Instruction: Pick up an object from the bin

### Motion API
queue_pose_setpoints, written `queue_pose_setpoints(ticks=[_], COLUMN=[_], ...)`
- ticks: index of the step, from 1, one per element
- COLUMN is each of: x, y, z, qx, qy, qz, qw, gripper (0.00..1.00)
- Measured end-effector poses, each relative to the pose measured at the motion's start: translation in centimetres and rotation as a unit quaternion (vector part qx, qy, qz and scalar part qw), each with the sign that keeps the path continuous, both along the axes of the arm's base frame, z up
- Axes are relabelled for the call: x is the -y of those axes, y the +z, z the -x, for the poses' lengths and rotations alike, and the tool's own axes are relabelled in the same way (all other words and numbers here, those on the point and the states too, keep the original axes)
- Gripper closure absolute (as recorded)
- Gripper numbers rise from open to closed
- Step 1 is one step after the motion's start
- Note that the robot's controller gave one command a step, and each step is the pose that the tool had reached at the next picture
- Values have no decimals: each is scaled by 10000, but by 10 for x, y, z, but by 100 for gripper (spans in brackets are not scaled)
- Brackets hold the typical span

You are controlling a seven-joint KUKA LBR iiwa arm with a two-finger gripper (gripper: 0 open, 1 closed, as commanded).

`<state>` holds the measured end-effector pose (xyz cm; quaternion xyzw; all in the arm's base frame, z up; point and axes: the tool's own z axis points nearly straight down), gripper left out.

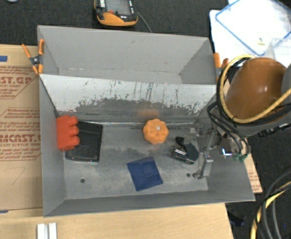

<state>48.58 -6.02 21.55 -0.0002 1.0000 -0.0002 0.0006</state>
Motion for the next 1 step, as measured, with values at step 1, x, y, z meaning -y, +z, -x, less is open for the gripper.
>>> queue_pose_setpoints(ticks=[1], x=[0], y=[0], z=[0], qx=[2], qy=[0], qz=[0], qw=[10000], gripper=[0])
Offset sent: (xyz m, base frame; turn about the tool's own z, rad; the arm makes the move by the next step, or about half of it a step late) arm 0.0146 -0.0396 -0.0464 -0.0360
